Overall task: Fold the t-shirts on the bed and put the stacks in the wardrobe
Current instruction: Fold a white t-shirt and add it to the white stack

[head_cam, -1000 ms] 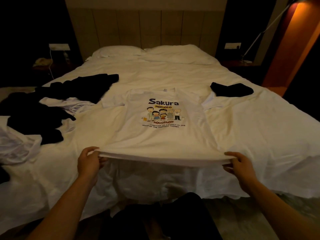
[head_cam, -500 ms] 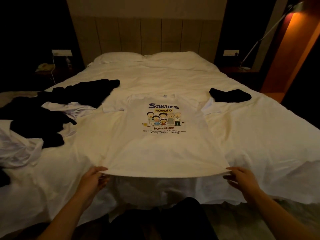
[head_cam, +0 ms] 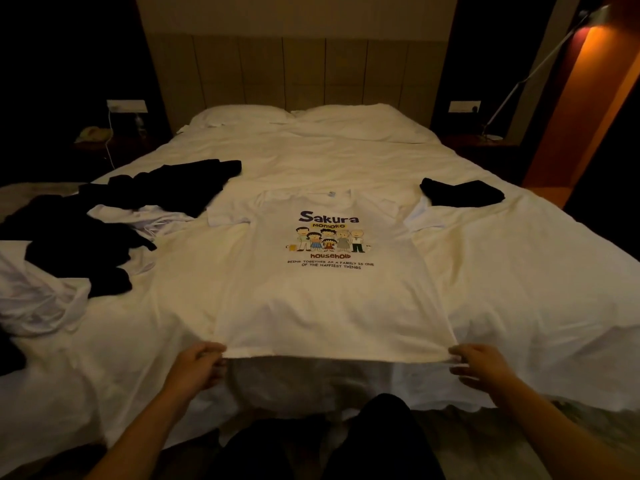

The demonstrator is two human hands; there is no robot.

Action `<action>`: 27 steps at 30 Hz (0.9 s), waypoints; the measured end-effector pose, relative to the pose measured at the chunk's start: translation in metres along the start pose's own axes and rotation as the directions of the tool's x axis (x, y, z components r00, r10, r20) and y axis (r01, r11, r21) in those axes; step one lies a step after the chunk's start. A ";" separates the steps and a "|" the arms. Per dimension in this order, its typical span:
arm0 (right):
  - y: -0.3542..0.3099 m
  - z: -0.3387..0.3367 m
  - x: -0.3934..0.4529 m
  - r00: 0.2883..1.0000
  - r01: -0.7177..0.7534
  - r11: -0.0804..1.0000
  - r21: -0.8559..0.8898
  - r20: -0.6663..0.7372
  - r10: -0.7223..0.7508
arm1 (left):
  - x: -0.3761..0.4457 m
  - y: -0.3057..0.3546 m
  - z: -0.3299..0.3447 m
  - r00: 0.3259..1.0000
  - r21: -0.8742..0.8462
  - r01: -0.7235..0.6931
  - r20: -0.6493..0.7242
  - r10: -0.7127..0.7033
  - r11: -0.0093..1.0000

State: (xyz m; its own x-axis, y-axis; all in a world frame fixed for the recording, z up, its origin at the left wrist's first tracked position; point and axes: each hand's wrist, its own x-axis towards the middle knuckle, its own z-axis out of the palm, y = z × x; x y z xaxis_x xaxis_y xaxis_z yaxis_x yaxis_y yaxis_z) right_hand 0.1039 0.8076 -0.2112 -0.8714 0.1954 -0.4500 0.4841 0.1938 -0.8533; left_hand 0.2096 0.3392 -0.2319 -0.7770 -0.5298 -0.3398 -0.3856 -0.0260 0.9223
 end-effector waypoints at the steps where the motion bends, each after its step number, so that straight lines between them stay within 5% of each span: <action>1: -0.001 0.000 0.004 1.000 -0.011 0.997 -0.082 0.012 0.012 | 0.001 0.001 -0.001 1.000 0.062 -0.011 -0.007 0.011 0.998; 7: -0.043 0.011 0.018 0.987 0.104 0.827 -0.552 -0.044 -0.153 | 0.016 0.046 0.001 0.989 0.328 -0.109 -0.063 0.137 0.938; 17: -0.153 0.112 0.055 0.903 0.421 0.771 -0.478 0.142 -0.405 | 0.074 0.132 0.038 0.964 0.311 -0.231 -0.054 0.260 0.922; 27: -0.231 0.297 0.121 0.851 0.516 0.766 -0.384 0.336 -0.404 | 0.247 0.182 0.036 0.931 0.184 -0.205 -0.265 0.249 0.961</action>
State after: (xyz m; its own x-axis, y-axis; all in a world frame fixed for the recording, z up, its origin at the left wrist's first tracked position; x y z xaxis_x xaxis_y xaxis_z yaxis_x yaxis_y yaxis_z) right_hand -0.1372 0.5007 -0.1465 -0.9638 -0.2347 -0.1262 -0.0478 0.6180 -0.7847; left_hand -0.0704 0.2340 -0.1551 -0.6879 -0.7248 -0.0379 -0.3029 0.2393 0.9225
